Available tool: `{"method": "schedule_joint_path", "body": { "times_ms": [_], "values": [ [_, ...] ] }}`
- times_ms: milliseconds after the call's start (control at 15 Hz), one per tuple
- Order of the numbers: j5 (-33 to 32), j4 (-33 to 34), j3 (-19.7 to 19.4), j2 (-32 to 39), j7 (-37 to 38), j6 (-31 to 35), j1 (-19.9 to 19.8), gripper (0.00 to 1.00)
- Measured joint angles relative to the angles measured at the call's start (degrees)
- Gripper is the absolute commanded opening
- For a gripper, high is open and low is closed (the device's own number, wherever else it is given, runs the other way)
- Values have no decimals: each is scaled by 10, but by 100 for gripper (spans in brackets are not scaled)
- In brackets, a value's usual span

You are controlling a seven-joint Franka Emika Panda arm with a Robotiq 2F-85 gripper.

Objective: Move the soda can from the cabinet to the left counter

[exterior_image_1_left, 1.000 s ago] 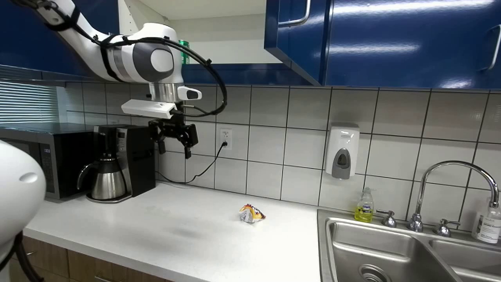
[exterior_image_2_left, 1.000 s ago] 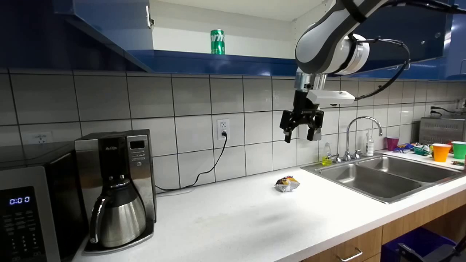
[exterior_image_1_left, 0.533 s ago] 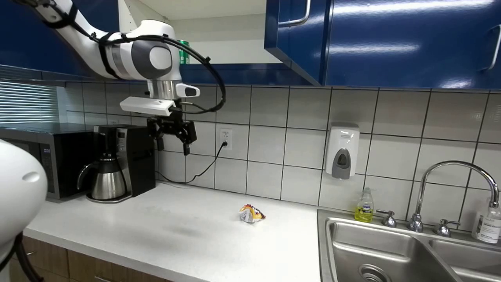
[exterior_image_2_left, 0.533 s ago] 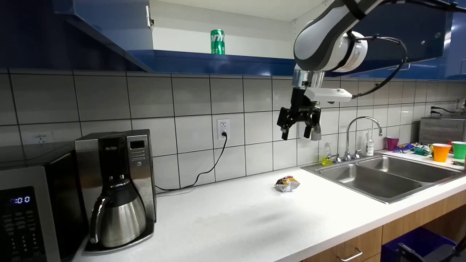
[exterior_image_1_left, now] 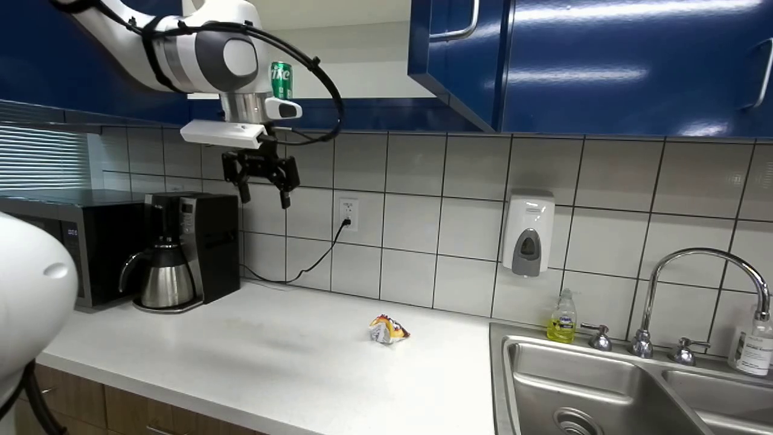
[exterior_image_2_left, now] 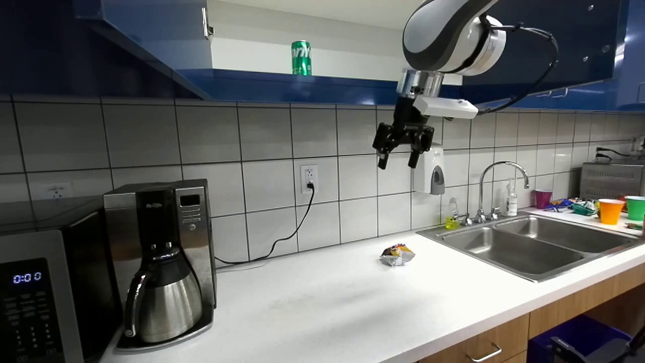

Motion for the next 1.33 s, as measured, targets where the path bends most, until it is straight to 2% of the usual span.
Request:
{"method": "schedule_joint_path", "body": {
  "times_ms": [800, 1333],
  "values": [
    [-1, 141, 17, -5, 0, -74, 11, 100],
    [-1, 249, 28, 28, 4, -102, 11, 100]
  ]
}}
